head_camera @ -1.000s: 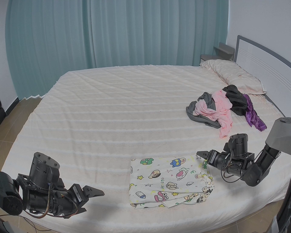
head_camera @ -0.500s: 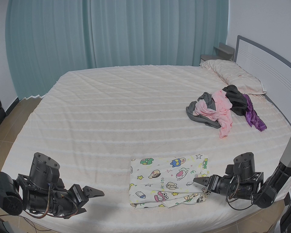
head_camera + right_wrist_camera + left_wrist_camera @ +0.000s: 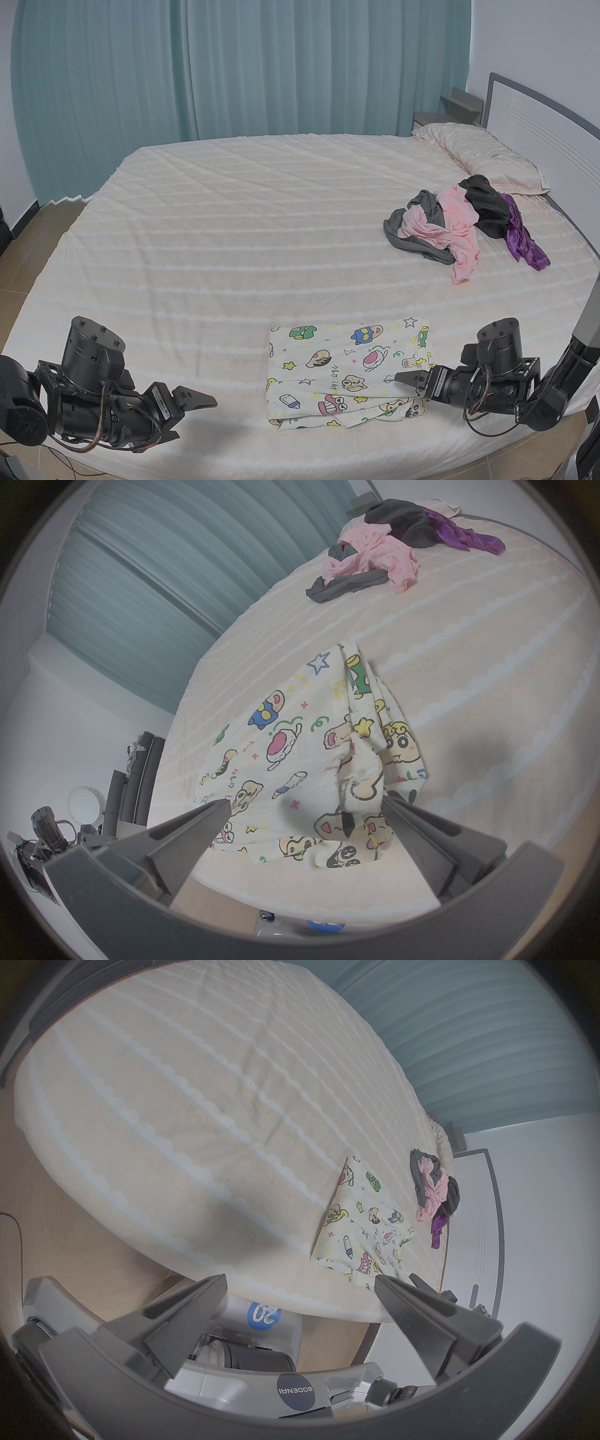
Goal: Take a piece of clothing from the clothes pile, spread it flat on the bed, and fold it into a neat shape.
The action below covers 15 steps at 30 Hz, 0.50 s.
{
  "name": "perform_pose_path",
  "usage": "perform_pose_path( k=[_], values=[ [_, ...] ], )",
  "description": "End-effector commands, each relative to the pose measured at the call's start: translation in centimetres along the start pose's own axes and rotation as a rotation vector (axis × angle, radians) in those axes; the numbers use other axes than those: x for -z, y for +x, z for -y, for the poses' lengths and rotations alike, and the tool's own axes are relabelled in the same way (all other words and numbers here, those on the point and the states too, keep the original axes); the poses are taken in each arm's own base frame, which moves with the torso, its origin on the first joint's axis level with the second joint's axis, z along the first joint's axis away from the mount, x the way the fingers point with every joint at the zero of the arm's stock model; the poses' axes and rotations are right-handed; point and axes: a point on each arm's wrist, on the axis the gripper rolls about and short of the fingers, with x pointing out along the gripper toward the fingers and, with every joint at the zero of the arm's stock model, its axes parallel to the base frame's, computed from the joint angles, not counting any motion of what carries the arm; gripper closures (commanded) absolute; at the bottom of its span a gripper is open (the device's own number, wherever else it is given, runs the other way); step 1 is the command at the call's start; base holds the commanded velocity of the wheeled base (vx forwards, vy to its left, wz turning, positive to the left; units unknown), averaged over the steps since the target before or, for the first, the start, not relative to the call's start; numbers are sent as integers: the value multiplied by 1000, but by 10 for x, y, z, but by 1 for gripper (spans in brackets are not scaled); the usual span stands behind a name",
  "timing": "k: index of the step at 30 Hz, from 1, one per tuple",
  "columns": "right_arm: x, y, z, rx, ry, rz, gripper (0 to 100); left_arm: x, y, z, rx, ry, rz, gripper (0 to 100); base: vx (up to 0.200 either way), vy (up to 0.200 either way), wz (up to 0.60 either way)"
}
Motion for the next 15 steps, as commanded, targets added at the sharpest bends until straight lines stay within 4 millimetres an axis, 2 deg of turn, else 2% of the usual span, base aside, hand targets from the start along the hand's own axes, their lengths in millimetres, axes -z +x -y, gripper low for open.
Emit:
perform_pose_path(
  k=[1,15],
  values=[
    [5,7,5,27,0,-30,0,0,0,0,0,0,0,0,0,0,0],
    [0,10,3,24,14,-16,0,0,0,0,0,0,0,0,0,0,0]
  ],
)
